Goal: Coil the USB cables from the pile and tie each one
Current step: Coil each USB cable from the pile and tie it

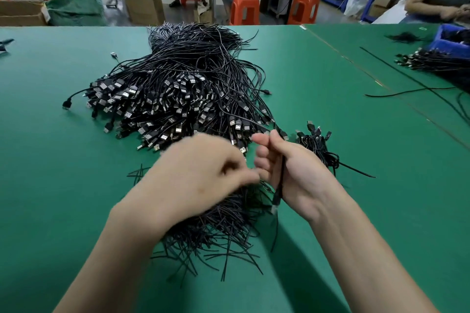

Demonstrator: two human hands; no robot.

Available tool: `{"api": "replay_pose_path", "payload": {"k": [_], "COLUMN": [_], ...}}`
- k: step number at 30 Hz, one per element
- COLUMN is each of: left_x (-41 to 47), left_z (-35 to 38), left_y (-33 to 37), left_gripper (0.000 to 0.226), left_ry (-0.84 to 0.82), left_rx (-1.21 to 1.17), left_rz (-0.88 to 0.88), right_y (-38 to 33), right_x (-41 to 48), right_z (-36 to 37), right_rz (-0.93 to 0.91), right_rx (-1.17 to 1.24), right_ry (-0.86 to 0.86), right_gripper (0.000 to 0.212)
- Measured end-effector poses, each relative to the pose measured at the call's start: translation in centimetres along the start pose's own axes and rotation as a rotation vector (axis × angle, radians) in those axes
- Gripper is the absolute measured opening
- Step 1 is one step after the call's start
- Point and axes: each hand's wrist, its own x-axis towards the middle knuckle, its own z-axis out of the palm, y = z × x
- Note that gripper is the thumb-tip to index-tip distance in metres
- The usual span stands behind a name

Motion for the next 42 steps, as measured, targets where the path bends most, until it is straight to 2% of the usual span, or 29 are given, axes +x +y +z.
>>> {"api": "replay_pose_path", "payload": {"k": [2, 3, 5, 7, 9, 14, 18, 20, 22, 25, 28, 30, 31, 32, 34, 35, 37, 39, 42], "left_x": [0.3, 0.6, 1.2, 1.5, 1.4, 1.2, 1.1, 1.1, 1.1, 0.8, 0.2, 0.0, -0.1, -0.1, 0.1, 0.2, 0.6, 0.8, 1.0], "left_z": [0.0, 0.1, 0.8, 1.7, 2.0, 0.9, 2.3, 2.9, 3.1, 2.7, 1.4, 0.5, 0.2, -0.1, -0.2, 0.0, 1.1, 2.5, 3.7], "left_y": [-0.8, -1.0, -1.5, -1.7, -2.3, -3.6, -2.1, -1.2, -0.6, 0.0, 0.2, -0.4, -0.8, -1.2, -1.9, -2.0, -1.9, -1.5, -0.9], "left_gripper": [0.022, 0.027, 0.040, 0.034, 0.022, 0.031, 0.038, 0.033, 0.035, 0.030, 0.030, 0.029, 0.030, 0.031, 0.035, 0.037, 0.040, 0.032, 0.022], "left_ry": [0.280, 0.306, 0.209, 0.139, 0.181, 0.356, 0.196, 0.068, -0.038, -0.006, 0.162, 0.272, 0.310, 0.339, 0.407, 0.434, 0.436, 0.356, 0.151], "left_rx": [0.052, 0.074, 0.065, 0.005, -0.015, -0.027, -0.004, -0.066, -0.085, -0.065, -0.047, -0.025, -0.044, -0.089, -0.222, -0.293, -0.411, -0.472, -0.532], "left_rz": [0.077, 0.114, 0.212, 0.256, 0.270, 0.294, 0.248, 0.211, 0.171, 0.208, 0.293, 0.315, 0.312, 0.302, 0.284, 0.282, 0.272, 0.244, 0.196], "right_y": [0.0, 0.2, 0.3, 0.2, 0.1, 0.2, -1.1, -1.6, -1.9, -2.2, -1.8, -1.0, -0.6, -0.2, 0.4, 0.4, 0.2, -0.3, -1.4], "right_x": [-0.5, -0.9, -1.5, -2.2, -2.8, -4.1, -3.6, -3.1, -2.8, -2.3, -1.9, -2.2, -2.4, -2.6, -3.2, -3.6, -3.9, -3.9, -3.5], "right_z": [-0.2, -0.2, 0.1, 0.4, 0.5, 0.3, 0.8, 1.1, 1.2, 0.8, 0.4, 0.5, 0.4, 0.5, 0.8, 1.1, 1.5, 1.8, 2.0], "right_rz": [0.000, 0.009, 0.025, 0.059, 0.103, 0.112, -0.008, -0.158, -0.327, -0.574, -0.766, -0.728, -0.654, -0.553, -0.290, -0.160, -0.035, -0.106, -0.366], "right_rx": [-0.049, -0.080, -0.135, -0.144, -0.135, -0.317, -0.070, 0.007, -0.030, -0.275, -0.799, -1.075, -1.108, -1.066, -0.785, -0.592, -0.236, -0.008, 0.058], "right_ry": [-0.105, -0.175, -0.290, -0.392, -0.457, -0.462, -0.507, -0.433, -0.347, -0.215, 0.015, 0.032, -0.010, -0.081, -0.301, -0.428, -0.623, -0.666, -0.460], "right_gripper": [0.034, 0.034, 0.039, 0.044, 0.044, 0.049, 0.035, 0.034, 0.035, 0.035, 0.031, 0.029, 0.035, 0.046, 0.063, 0.065, 0.049, 0.033, 0.032]}}
